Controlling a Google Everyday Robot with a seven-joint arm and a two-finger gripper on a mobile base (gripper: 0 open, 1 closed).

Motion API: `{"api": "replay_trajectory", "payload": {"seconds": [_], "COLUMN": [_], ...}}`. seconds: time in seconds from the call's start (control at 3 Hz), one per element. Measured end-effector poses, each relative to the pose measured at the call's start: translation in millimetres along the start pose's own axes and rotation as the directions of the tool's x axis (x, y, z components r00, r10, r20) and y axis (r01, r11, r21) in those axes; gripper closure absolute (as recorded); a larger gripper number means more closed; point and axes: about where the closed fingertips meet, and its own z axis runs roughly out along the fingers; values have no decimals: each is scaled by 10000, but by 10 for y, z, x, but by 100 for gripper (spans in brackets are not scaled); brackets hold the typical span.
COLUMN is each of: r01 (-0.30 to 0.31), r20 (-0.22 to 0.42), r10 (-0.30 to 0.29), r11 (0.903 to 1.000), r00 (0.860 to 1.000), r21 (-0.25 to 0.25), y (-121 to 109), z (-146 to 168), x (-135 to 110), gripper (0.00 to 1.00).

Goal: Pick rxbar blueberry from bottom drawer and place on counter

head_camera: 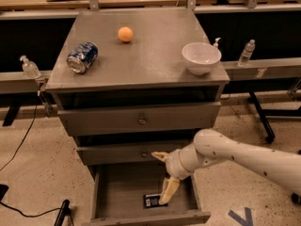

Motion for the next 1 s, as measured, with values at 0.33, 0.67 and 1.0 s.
{"api": "replay_trajectory", "payload": {"seconds": [0.33,0.67,1.0], "r01": [-43,-268,-691], "r20": [772,1357,1289], "r10": [-5,142,568], "r11": [9981,9955,9932], "r00": [9970,9906,9900], "r21": [618,914,935], "y": [189,220,85], "z": [464,864,1318], "x": [660,1125,1561], "gripper": [0,0,0]}}
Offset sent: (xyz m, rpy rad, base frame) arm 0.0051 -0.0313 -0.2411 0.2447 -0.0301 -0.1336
